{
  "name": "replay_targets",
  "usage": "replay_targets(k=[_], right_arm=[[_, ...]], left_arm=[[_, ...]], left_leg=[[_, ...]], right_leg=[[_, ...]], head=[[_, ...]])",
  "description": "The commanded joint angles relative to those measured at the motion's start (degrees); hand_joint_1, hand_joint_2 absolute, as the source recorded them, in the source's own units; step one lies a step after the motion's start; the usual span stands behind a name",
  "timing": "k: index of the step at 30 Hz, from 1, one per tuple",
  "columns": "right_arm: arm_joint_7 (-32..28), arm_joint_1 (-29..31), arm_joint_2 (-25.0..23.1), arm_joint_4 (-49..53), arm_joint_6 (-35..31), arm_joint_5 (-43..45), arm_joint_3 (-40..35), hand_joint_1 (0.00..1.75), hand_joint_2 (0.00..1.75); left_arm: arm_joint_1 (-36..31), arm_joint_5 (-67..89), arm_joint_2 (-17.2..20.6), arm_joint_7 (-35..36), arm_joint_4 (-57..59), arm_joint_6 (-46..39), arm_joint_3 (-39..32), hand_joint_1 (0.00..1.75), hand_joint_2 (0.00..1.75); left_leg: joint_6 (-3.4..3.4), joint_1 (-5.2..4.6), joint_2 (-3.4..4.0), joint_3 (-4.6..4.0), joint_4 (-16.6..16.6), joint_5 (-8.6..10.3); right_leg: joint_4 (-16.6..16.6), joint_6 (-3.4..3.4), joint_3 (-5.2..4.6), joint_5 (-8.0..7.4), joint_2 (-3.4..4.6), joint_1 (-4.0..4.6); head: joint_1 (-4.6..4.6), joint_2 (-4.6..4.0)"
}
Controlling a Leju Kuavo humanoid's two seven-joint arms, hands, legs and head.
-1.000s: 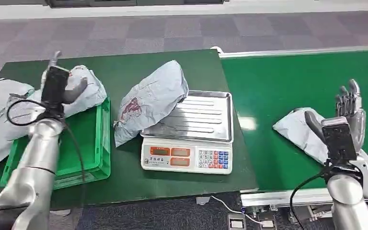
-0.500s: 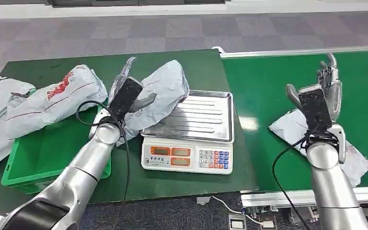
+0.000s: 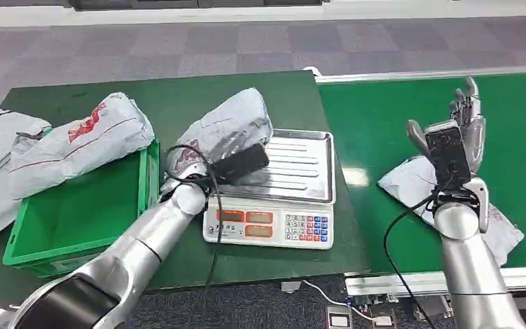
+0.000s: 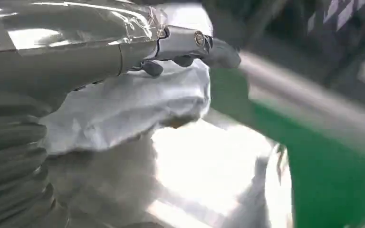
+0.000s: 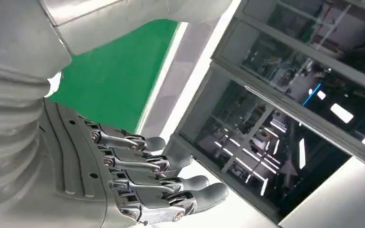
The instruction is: Moved the parcel from conveyor to table for the left to box.
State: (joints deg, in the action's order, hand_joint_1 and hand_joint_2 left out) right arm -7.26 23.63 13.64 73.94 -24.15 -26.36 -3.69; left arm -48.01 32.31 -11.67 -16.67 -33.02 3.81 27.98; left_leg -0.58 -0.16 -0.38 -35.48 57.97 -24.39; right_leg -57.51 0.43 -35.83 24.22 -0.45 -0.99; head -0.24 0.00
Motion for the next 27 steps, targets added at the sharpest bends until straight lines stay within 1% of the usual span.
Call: replay_targets(k=[1,3,4,5,6,7,8,9,12,14,15,17,18,19,23,26,27], right_arm=[[-0.27,1.89,-0.18,-4.6,-0.24,0.48,-1.41,0.0,1.75],[-0.27,1.89,-0.18,-4.6,-0.24,0.48,-1.41,0.0,1.75],[-0.27,1.89,-0.18,-4.6,-0.24,0.48,-1.41,0.0,1.75],[-0.27,1.89,-0.18,-4.6,-0.24,0.48,-1.41,0.0,1.75],[-0.29,2.46,-1.16,-4.95,-0.7,-0.33,-0.78,0.0,1.75],[0.26,4.0,-2.69,-5.63,-0.17,-2.4,-0.39,0.0,1.75],[0.67,4.53,-3.14,-5.8,0.01,-2.97,-0.38,0.0,1.75],[0.8,4.7,-3.27,-5.85,0.06,-3.16,-0.41,0.0,1.75],[0.8,4.7,-3.27,-5.85,0.06,-3.16,-0.41,0.0,1.75],[0.76,4.49,-3.25,-5.85,0.15,-3.09,-0.05,0.0,1.75],[0.66,4.6,-3.4,-5.94,0.4,-3.33,0.22,0.0,1.75],[0.51,5.36,-3.65,-6.33,0.86,-3.77,0.46,0.0,1.75],[0.2,5.5,-3.74,-6.21,0.86,-3.92,0.62,0.0,1.75],[-0.36,5.64,-3.91,-6.03,0.82,-4.05,0.94,0.0,1.75],[0.01,4.98,-3.87,-3.62,2.37,-4.03,0.9,0.0,1.75],[1.24,4.58,-4.74,-1.7,2.57,-5.35,1.14,0.0,1.75],[1.31,4.46,-4.84,-1.42,2.66,-5.4,1.21,0.0,1.75]], left_arm=[[-5.54,1.11,-0.48,0.96,11.36,1.22,10.96,0.0,1.75],[-5.54,1.11,-0.48,0.96,11.36,1.22,10.96,0.0,1.75],[-5.54,1.11,-0.48,0.96,11.36,1.22,10.96,0.0,1.75],[-5.54,1.11,-0.48,0.96,11.36,1.22,10.96,0.0,1.75],[-6.5,1.15,-0.99,0.57,13.16,1.21,11.29,0.0,1.75],[-9.06,14.97,-2.59,7.29,16.93,13.26,25.96,0.0,1.75],[-8.81,14.99,-3.31,8.07,17.03,13.1,25.95,0.0,1.75],[-8.72,14.99,-3.58,8.29,17.09,13.02,25.96,0.0,1.75],[-8.72,14.99,-3.58,8.29,17.09,13.02,25.96,0.0,1.75],[-8.78,14.95,-3.43,8.25,17.1,13.03,25.94,0.0,1.75],[-8.85,14.75,-3.47,8.08,17.23,13.51,25.84,0.0,1.75],[-8.87,14.46,-3.95,8.22,17.33,14.12,25.67,0.0,1.75],[-8.88,14.32,-4.29,8.68,17.57,14.38,25.56,1.75,1.75],[-8.94,14.99,-4.68,8.68,17.83,15.66,26.54,1.75,1.75],[-7.46,12.53,-5.28,10.81,16.56,4.54,22.28,1.75,1.75],[-7.95,11.9,-5.02,12.56,15.7,-1.49,20.33,1.75,1.75],[-8.21,12.02,-5.07,12.76,15.81,-1.96,20.24,1.75,1.75]], left_leg=[[-0.04,0.06,0.11,0.16,-0.02,-0.08],[-0.04,0.07,0.13,0.13,0.0,-0.07],[-0.05,0.09,0.14,0.25,-0.06,-0.09],[-0.04,0.07,0.12,0.15,-0.03,-0.05],[-0.05,0.1,0.14,0.26,-0.08,-0.07],[-0.03,0.07,0.15,0.2,-0.06,-0.07],[-0.01,0.07,0.1,0.05,0.03,-0.04],[-0.02,0.08,0.12,0.13,0.03,-0.08],[-0.01,0.06,0.2,0.23,-0.08,-0.07],[-0.02,0.05,0.19,0.11,0.01,-0.08],[-0.03,0.11,0.26,0.21,-0.01,-0.12],[-0.03,0.06,0.23,0.22,-0.04,-0.09],[-0.03,0.04,0.18,0.13,-0.01,-0.06],[-0.04,0.05,0.2,0.18,-0.03,-0.08],[-0.01,0.02,0.16,0.18,-0.06,-0.06],[-0.02,0.03,0.23,0.28,-0.1,-0.09],[-0.02,0.07,0.22,0.2,-0.04,-0.09]], right_leg=[[0.07,-0.05,0.15,0.02,0.12,0.07],[0.02,-0.05,0.09,0.03,0.11,0.07],[0.1,-0.07,0.21,0.04,0.12,0.1],[0.06,-0.04,0.1,0.02,0.14,0.07],[0.13,-0.06,0.23,0.02,0.16,0.1],[0.07,-0.05,0.15,0.02,0.16,0.08],[-0.02,-0.02,0.01,0.02,0.11,0.07],[0.01,-0.03,0.11,0.04,0.13,0.09],[0.11,-0.02,0.2,-0.01,0.21,0.06],[0.02,-0.03,0.09,0.0,0.19,0.05],[0.09,-0.05,0.2,0.0,0.26,0.11],[0.08,-0.05,0.2,0.01,0.23,0.06],[0.03,-0.04,0.11,0.0,0.19,0.04],[0.06,-0.06,0.16,0.0,0.2,0.05],[0.06,-0.04,0.16,0.01,0.15,0.02],[0.12,-0.05,0.25,0.0,0.23,0.04],[0.09,-0.04,0.2,-0.01,0.21,0.07]], head=[[0.0,0.0],[0.0,0.0],[0.0,0.0],[0.0,0.0],[0.0,0.0],[0.0,0.0],[0.0,0.0],[0.0,0.0],[0.0,0.0],[0.0,0.0],[0.0,0.0],[0.0,0.0],[0.0,0.0],[0.0,0.0],[0.0,0.0],[0.0,0.0],[0.0,0.0]])
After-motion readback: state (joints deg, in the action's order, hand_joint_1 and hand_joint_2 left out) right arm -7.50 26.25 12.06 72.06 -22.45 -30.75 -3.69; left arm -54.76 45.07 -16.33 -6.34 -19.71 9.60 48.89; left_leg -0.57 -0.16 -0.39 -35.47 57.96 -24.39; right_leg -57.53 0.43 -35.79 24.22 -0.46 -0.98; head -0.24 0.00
